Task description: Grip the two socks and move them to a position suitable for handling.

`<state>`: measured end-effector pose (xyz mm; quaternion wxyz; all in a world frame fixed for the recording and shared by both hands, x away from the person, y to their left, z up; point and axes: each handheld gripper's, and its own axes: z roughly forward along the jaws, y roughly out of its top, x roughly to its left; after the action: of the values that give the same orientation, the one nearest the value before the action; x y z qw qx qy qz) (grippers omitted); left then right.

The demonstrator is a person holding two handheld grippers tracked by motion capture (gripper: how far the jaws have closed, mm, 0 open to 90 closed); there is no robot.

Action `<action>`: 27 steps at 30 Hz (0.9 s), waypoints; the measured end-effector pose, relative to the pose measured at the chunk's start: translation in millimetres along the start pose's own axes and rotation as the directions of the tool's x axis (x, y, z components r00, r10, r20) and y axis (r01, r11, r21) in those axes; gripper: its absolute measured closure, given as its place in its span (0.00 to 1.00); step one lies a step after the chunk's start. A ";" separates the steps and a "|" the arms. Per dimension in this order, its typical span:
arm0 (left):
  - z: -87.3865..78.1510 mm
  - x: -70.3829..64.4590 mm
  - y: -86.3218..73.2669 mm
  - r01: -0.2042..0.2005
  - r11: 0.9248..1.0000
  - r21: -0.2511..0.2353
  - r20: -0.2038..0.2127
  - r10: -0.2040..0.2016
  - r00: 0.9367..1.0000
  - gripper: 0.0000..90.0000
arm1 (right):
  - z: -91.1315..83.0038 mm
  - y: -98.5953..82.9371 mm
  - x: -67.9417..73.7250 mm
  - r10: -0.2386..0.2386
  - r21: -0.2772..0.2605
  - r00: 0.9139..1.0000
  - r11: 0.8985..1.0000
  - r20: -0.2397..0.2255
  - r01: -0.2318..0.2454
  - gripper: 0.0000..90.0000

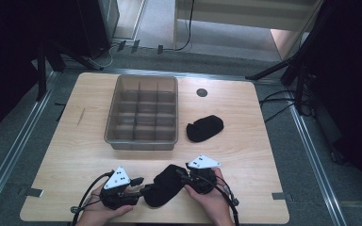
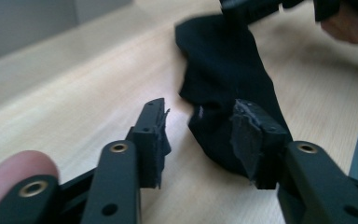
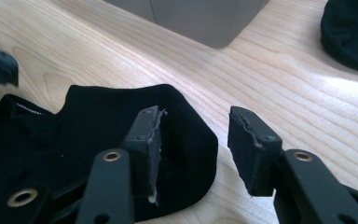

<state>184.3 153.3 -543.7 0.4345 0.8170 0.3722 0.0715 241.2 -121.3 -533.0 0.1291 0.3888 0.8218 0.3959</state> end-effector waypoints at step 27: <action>-20.9 30.8 3.3 0.101 0.995 -0.024 -0.029 -0.102 0.994 0.95 | -16.7 -10.4 16.9 0.035 -0.053 0.997 0.998 -0.074 -0.039 0.93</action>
<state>198.9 186.5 -534.8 0.4412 0.7909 0.4190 0.0659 215.7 -122.0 -528.3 0.1023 0.3858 0.8074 0.4345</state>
